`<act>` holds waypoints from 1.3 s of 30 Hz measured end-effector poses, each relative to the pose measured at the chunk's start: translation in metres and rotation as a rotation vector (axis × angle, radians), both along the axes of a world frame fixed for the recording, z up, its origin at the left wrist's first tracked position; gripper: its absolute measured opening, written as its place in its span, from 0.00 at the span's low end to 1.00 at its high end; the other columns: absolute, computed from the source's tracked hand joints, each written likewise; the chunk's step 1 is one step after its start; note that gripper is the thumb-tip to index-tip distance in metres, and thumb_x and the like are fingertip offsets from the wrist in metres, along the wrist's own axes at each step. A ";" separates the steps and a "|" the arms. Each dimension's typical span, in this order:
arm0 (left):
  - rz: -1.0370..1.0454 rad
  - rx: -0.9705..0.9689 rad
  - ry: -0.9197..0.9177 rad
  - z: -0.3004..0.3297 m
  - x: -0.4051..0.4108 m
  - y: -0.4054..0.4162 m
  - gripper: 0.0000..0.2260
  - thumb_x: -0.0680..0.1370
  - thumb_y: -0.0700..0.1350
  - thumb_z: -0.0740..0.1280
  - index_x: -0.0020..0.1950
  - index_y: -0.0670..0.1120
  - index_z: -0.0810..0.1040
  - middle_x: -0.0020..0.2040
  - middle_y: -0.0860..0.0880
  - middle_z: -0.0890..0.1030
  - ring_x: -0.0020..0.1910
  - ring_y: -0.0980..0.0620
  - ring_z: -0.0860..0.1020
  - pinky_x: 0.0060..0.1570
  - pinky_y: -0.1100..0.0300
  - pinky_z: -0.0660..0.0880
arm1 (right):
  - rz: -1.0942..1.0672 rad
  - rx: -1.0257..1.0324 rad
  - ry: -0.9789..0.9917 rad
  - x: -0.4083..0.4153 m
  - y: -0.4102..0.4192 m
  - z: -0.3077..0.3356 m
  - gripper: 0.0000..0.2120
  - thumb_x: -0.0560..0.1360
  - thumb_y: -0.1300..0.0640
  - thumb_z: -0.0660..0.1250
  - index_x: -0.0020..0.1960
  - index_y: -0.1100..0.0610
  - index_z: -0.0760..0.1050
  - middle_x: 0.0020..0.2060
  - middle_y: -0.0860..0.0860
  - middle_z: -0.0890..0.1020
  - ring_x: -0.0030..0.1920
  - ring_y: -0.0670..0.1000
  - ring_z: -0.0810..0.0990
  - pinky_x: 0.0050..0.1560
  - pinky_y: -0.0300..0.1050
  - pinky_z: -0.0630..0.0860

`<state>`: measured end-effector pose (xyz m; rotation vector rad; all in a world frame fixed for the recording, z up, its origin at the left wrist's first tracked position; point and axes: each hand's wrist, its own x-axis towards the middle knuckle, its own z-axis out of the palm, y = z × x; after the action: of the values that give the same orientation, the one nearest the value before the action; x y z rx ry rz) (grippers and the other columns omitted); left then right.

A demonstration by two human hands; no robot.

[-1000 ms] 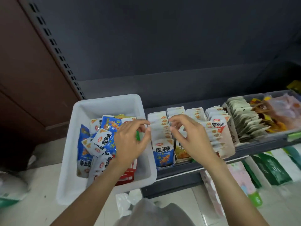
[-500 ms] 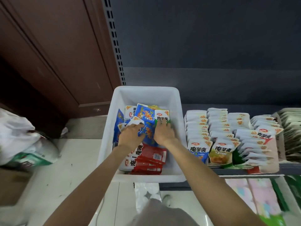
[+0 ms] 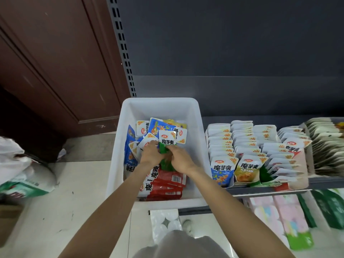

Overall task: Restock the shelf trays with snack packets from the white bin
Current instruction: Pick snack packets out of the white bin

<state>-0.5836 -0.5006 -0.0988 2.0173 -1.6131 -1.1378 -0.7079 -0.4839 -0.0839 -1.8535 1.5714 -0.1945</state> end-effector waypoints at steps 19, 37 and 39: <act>-0.740 -0.550 0.355 0.146 -0.072 0.060 0.09 0.70 0.44 0.69 0.49 0.51 0.82 0.40 0.59 0.81 0.39 0.62 0.78 0.41 0.66 0.75 | -0.478 -0.300 -0.601 -0.143 0.123 0.162 0.13 0.67 0.65 0.74 0.42 0.48 0.81 0.36 0.45 0.85 0.36 0.45 0.83 0.35 0.40 0.79; -0.869 -0.809 -0.254 0.085 -0.259 0.079 0.16 0.70 0.52 0.73 0.55 0.51 0.76 0.63 0.52 0.75 0.64 0.49 0.69 0.60 0.57 0.59 | -0.507 -0.660 -0.084 -0.330 0.202 0.109 0.02 0.71 0.64 0.72 0.43 0.59 0.79 0.30 0.34 0.77 0.31 0.37 0.72 0.34 0.24 0.65; -0.838 -0.775 -0.291 0.088 -0.264 0.073 0.12 0.71 0.51 0.72 0.52 0.51 0.75 0.60 0.53 0.77 0.62 0.50 0.71 0.60 0.58 0.59 | -0.395 -0.672 -0.103 -0.333 0.182 0.100 0.04 0.71 0.64 0.72 0.46 0.60 0.81 0.38 0.40 0.81 0.38 0.37 0.75 0.41 0.22 0.67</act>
<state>-0.8475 -0.4274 -0.0107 1.0324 -2.6218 -0.2590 -1.0404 -0.3015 0.0163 -1.9261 1.9344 -1.0922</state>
